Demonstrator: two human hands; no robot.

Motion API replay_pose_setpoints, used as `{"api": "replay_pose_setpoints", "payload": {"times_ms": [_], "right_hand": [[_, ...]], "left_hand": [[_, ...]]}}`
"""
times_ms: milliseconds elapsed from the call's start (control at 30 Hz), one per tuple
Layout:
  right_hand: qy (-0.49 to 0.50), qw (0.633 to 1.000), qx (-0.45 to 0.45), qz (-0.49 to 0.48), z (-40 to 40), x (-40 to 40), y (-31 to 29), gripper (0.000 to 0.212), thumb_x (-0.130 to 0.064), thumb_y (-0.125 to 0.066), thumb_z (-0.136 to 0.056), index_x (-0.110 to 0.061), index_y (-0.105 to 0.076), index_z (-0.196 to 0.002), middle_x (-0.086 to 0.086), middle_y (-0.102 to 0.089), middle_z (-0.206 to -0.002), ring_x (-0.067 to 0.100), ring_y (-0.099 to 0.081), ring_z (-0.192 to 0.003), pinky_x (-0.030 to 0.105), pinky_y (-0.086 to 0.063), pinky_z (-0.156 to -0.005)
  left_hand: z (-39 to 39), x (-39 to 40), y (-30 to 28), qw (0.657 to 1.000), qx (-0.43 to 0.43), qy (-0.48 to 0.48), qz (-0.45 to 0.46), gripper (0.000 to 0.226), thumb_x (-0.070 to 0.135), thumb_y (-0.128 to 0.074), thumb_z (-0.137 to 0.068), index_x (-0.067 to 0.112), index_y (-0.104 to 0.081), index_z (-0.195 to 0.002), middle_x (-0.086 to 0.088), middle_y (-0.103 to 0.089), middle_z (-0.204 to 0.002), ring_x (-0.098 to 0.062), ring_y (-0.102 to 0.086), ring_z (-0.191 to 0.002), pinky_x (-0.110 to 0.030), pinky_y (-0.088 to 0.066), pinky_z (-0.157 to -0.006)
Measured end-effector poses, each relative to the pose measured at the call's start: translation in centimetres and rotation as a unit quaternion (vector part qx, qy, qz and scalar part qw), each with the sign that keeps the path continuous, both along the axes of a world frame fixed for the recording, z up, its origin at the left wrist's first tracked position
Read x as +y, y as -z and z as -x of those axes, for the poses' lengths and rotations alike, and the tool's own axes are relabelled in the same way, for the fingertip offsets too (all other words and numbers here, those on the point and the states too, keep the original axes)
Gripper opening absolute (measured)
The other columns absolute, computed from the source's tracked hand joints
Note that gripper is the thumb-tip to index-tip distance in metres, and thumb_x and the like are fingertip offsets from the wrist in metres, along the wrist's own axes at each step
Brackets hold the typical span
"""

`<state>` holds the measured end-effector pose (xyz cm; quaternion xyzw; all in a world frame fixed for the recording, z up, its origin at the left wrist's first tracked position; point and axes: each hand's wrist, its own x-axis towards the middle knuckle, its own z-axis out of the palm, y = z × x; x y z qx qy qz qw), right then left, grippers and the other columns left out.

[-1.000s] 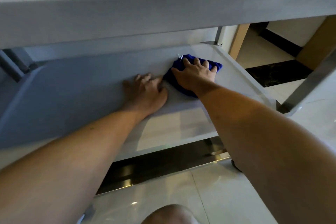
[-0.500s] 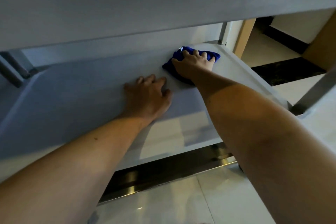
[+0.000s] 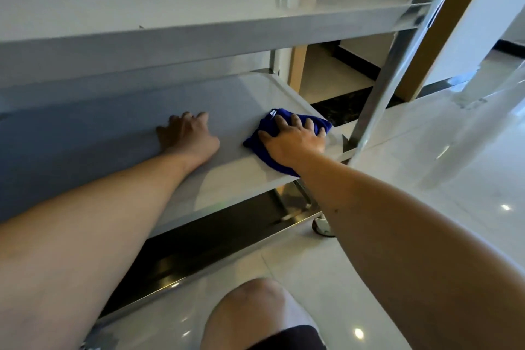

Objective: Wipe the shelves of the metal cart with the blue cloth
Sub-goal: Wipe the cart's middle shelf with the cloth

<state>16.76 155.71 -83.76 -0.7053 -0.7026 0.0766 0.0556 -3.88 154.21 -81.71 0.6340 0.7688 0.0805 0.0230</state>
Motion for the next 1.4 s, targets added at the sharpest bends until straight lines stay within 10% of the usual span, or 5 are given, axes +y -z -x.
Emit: {"api": "replay_pose_setpoints", "payload": {"times_ms": [333,533,733,1400], "right_hand": [[0.031,0.999,-0.026,-0.014,-1.9,-0.6,0.2,0.076,-0.076,-0.020,-0.092,-0.036,-0.017,-0.157,0.006,-0.017,-0.166,0.039,-0.011,-0.150,0.065,-0.005,-0.117],[0.011,0.999,-0.036,-0.002,-0.2,5.0,-0.2,0.073,-0.074,-0.022,-0.093,-0.036,-0.021,-0.155,0.010,-0.018,-0.165,0.041,-0.010,-0.149,0.067,-0.002,-0.116],[-0.013,0.999,-0.024,-0.016,2.7,11.4,-0.2,0.071,-0.071,-0.027,-0.093,-0.033,-0.029,-0.152,0.011,-0.025,-0.162,0.042,-0.015,-0.148,0.065,-0.005,-0.116],[-0.107,0.994,-0.023,-0.006,12.3,18.1,0.2,0.087,-0.087,-0.017,-0.081,-0.041,-0.024,-0.154,0.003,-0.025,-0.164,0.036,-0.019,-0.148,0.059,-0.012,-0.118]], "left_hand": [[-4.2,1.5,1.0,0.993,-0.001,0.108,-0.039,0.048,0.040,-0.042,-0.095,0.025,-0.049,-0.141,-0.005,-0.051,-0.143,-0.031,-0.045,-0.128,-0.047,-0.037,-0.102],[-3.8,3.9,1.7,0.998,-0.001,0.057,0.030,0.067,0.050,-0.036,-0.083,0.036,-0.031,-0.149,0.000,-0.025,-0.161,-0.032,-0.023,-0.143,-0.061,-0.021,-0.110],[-0.8,6.3,2.5,0.997,-0.018,0.071,-0.027,0.055,0.062,-0.040,-0.081,0.040,-0.052,-0.130,0.007,-0.045,-0.147,-0.026,-0.040,-0.132,-0.051,-0.028,-0.102],[10.6,3.5,1.2,1.000,-0.002,-0.010,-0.008,0.069,0.057,-0.033,-0.082,0.033,-0.039,-0.147,0.007,-0.034,-0.158,-0.021,-0.030,-0.144,-0.048,-0.027,-0.114]]}}
